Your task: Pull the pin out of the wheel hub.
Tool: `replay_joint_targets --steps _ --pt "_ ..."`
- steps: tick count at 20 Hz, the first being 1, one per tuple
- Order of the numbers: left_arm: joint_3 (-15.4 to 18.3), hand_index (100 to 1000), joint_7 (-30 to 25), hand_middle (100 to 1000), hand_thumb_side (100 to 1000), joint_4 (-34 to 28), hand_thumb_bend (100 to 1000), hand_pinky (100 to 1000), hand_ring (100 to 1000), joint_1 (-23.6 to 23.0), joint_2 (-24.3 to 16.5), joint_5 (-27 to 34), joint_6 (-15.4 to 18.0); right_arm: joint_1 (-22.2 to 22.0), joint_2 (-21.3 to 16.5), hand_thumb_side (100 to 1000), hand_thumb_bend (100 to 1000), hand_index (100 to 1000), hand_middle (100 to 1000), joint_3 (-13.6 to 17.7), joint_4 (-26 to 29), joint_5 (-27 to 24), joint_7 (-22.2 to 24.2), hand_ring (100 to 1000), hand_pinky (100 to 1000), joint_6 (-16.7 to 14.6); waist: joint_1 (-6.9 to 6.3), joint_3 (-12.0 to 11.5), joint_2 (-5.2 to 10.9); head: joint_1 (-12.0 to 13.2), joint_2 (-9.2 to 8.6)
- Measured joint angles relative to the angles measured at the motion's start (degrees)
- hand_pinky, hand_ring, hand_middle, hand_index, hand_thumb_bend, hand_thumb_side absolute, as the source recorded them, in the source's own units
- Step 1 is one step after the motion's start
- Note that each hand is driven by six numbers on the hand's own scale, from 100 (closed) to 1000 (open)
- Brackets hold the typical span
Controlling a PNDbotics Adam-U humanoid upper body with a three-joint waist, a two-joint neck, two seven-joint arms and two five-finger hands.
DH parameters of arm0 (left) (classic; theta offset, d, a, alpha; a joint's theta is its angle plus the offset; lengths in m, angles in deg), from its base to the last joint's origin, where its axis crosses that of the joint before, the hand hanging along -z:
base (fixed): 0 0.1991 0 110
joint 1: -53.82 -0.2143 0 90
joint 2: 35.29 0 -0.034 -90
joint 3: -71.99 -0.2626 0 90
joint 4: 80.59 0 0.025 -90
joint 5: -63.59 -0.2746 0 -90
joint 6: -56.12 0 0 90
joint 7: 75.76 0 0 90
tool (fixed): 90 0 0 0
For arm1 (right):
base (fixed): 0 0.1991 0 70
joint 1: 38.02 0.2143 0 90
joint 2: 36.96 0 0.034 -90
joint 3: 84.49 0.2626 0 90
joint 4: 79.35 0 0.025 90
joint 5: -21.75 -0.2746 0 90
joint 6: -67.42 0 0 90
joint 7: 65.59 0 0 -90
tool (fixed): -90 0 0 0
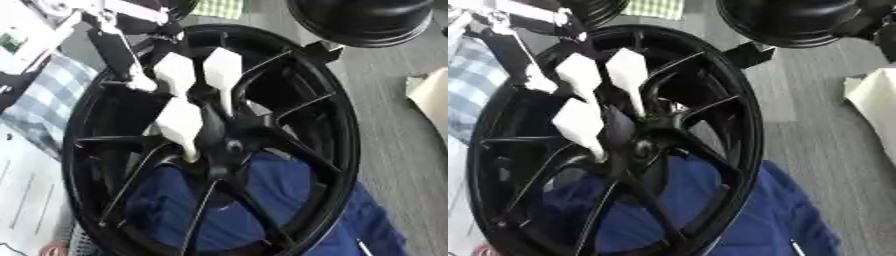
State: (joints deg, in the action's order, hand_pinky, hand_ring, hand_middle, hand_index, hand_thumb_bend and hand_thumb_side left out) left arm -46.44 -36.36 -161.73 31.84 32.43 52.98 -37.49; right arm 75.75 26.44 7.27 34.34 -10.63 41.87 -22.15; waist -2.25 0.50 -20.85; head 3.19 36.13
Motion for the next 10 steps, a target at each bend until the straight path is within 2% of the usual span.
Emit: replay_joint_targets --steps 5,10 --pt "1.5 357 2.4 272 100 -1.5 277 716 550 0.0 -0.8 1.0 -2.1 -0.2 0.0 300 100 795 646 0.0 0.0 0.0 -0.2 788 948 0.2 -0.01 -0.3 0.13 -0.1 0.02" --pt "5.6 350 5.4 263 100 -4.1 247 718 545 -0.3 -3.4 3.3 -4.2 -0.6 0.0 296 103 794 645 0.2 0.0 0.0 -0.4 787 947 0.1 0.02 -0.9 0.44 -0.3 0.32"
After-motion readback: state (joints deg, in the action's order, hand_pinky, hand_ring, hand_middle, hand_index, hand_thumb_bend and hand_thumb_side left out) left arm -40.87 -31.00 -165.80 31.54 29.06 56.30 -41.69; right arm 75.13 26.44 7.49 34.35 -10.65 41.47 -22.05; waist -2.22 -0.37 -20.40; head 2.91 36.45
